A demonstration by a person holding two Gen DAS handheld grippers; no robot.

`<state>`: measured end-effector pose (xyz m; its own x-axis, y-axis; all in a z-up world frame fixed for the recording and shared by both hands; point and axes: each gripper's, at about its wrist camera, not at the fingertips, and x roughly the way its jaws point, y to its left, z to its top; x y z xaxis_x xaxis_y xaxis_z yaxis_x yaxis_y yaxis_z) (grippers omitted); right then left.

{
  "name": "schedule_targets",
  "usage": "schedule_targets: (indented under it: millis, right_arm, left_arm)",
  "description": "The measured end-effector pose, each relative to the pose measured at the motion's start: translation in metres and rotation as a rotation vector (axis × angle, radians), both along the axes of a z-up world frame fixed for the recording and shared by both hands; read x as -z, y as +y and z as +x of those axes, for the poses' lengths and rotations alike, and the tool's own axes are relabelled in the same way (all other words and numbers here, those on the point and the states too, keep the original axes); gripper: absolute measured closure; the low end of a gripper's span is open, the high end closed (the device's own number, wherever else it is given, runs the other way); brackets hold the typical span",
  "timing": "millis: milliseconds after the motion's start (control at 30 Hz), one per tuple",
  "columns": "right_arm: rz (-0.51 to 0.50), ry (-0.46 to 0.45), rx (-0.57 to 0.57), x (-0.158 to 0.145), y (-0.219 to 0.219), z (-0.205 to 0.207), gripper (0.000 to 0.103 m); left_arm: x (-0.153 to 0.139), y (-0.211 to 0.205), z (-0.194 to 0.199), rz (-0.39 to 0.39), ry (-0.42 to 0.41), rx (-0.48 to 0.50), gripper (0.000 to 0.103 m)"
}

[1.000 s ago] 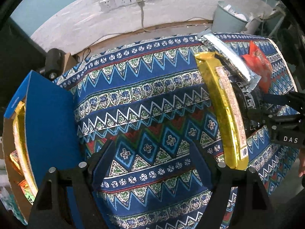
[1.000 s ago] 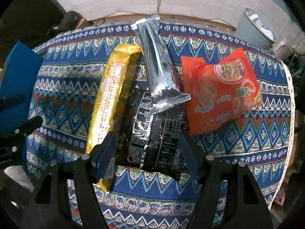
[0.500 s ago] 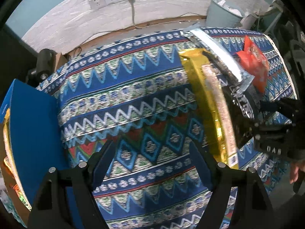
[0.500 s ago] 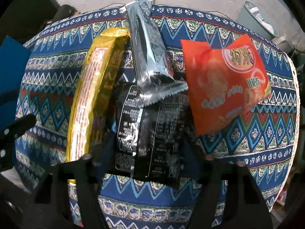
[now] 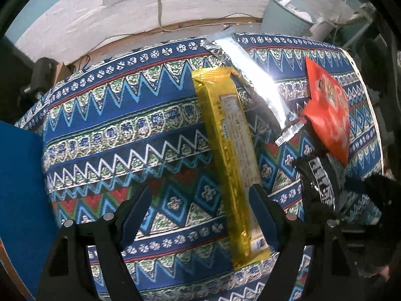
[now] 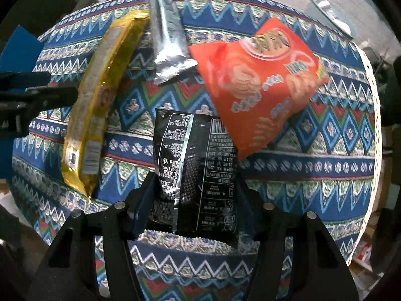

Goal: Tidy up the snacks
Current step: 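Grasp the black bag with the right tool while the left tool grasps the gold bar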

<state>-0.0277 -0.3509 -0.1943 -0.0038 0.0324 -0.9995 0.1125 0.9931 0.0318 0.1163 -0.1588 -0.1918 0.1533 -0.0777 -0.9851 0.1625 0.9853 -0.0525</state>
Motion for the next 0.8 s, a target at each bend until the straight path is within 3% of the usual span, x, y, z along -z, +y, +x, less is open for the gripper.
schedule_targets:
  millis: [100, 200, 600, 667, 767, 800]
  right_arm:
    - [0.023, -0.014, 0.015, -0.002, -0.010, -0.005, 0.042]
    - [0.020, -0.025, 0.008, -0.002, -0.014, -0.004, 0.039]
    - [-0.013, -0.039, 0.001, 0.018, 0.016, 0.026, 0.033]
    - [-0.018, -0.044, 0.001, 0.025, 0.023, 0.028, 0.033]
    - [-0.020, -0.055, -0.002, 0.029, 0.027, 0.029, 0.034]
    - [-0.021, -0.059, -0.004, 0.029, 0.027, 0.029, 0.037]
  left_arm:
    - [0.005, -0.006, 0.005, -0.002, 0.004, -0.013, 0.022]
    - [0.013, -0.008, 0.015, -0.009, 0.003, -0.028, 0.015]
    - [0.048, -0.033, 0.041, 0.014, 0.023, -0.029, 0.015]
    - [0.053, -0.034, 0.040, -0.001, 0.017, -0.026, 0.020]
    - [0.053, -0.037, 0.040, -0.019, -0.011, -0.002, 0.044]
    - [0.053, -0.038, 0.039, -0.028, -0.016, 0.011, 0.061]
